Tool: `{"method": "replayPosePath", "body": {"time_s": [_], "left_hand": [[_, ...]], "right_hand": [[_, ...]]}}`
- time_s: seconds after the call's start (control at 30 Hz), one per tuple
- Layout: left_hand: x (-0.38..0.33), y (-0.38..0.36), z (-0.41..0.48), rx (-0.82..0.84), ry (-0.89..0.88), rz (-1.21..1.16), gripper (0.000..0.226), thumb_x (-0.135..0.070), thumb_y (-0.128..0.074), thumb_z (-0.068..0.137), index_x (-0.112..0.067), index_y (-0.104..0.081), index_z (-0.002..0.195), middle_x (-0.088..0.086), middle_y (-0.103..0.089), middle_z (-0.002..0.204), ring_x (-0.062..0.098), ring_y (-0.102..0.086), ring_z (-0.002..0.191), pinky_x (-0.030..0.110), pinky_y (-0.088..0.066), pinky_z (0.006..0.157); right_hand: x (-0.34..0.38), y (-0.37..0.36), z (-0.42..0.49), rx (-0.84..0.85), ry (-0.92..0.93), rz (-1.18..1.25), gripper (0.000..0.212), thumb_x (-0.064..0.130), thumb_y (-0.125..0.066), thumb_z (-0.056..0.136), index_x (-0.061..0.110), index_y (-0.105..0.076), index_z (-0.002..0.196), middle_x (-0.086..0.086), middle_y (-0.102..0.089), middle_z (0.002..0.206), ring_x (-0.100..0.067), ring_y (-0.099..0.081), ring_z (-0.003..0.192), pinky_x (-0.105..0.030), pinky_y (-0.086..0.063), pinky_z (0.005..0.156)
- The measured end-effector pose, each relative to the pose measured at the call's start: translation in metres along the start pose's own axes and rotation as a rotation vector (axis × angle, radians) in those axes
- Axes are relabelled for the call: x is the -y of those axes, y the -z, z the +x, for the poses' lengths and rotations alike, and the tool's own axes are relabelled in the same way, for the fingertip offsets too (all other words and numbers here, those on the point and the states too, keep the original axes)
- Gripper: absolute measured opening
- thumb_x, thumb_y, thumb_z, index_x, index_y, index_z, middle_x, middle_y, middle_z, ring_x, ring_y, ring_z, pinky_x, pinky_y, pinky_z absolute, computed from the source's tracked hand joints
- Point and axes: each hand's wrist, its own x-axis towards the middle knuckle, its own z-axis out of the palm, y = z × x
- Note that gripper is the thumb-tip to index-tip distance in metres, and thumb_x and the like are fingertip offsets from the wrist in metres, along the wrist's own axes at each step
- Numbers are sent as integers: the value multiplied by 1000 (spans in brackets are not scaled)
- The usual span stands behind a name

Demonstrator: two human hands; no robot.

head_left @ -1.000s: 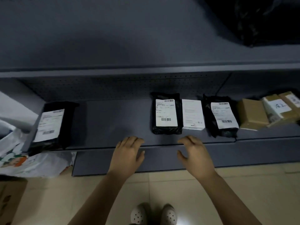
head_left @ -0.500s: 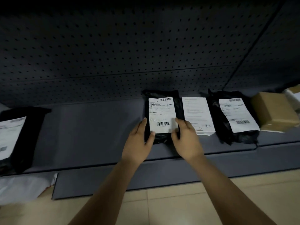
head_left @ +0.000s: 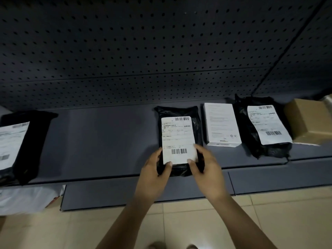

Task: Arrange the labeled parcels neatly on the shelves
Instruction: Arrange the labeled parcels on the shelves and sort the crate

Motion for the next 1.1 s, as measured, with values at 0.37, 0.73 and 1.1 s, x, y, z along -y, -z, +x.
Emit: {"method": "replayPosePath", "body": {"time_s": [0.37,0.73,1.1], "left_hand": [[-15,7,2,65,86,-219,55,-9,-64,91,-36,-43,134,-32,-52,120,-22,-46,109,-5,-36,80],[-26,25,-9,-68,-130,-336,64,-7,-63,84,-37,-42,137,-11,-51,141,9,-43,135,46,-36,112],[-22,40,-12,-68,-117,-350,62,-1,-62,91,-30,-40,142,-14,-50,141,3,-43,133,40,-38,112]], "right_hand": [[4,7,7,195,-135,212,46,18,-56,98,35,-45,139,14,-56,133,-4,-50,126,-29,-39,108],[24,5,-13,50,63,433,63,-2,-56,95,28,-35,147,10,-45,148,-4,-39,137,-15,-35,109],[33,-4,-9,78,89,363,61,7,-61,94,28,-37,147,13,-45,146,-1,-40,136,-24,-34,114]]}}
